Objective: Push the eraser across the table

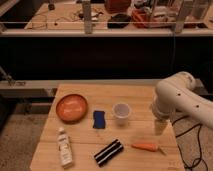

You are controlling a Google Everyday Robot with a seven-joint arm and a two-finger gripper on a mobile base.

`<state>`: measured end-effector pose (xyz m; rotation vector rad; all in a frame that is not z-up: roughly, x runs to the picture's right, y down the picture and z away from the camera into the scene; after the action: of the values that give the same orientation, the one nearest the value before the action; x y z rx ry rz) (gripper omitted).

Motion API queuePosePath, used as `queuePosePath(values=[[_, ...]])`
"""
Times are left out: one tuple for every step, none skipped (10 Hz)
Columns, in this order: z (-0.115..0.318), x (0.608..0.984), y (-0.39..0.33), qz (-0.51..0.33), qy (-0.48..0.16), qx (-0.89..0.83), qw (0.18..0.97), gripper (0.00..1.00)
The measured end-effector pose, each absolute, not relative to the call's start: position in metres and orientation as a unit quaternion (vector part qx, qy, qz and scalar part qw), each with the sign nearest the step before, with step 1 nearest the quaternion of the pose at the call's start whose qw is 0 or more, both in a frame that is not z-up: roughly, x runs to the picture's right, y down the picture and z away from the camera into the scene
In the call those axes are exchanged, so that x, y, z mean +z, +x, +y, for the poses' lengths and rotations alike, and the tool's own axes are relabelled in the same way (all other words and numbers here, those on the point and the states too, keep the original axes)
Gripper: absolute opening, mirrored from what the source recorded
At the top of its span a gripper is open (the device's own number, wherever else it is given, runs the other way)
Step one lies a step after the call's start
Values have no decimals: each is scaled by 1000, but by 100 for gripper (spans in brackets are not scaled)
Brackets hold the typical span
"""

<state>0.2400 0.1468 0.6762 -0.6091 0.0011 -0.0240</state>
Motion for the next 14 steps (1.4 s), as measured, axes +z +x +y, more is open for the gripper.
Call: queuePosePath(values=[[152,679,233,-5,-303,-16,953,80],[160,680,217,-12,-306,-25,952,80],[165,680,211,-15,-309,-30,951,80],[170,680,206,-19,-311,-36,949,80],[175,680,206,-21,-313,-40,949,80],[179,679,205,-25,-316,-42,948,80],[180,680,203,-27,-317,-44,947,80],[181,682,193,-30,-318,-50,946,80],[186,682,183,-34,-320,-57,945,80],[192,682,181,-35,-322,-61,944,80],[196,682,179,-36,-323,-63,944,80],[196,682,176,-39,-322,-67,943,80],[198,683,175,-41,-323,-72,943,80],[201,684,170,-43,-323,-76,942,80]])
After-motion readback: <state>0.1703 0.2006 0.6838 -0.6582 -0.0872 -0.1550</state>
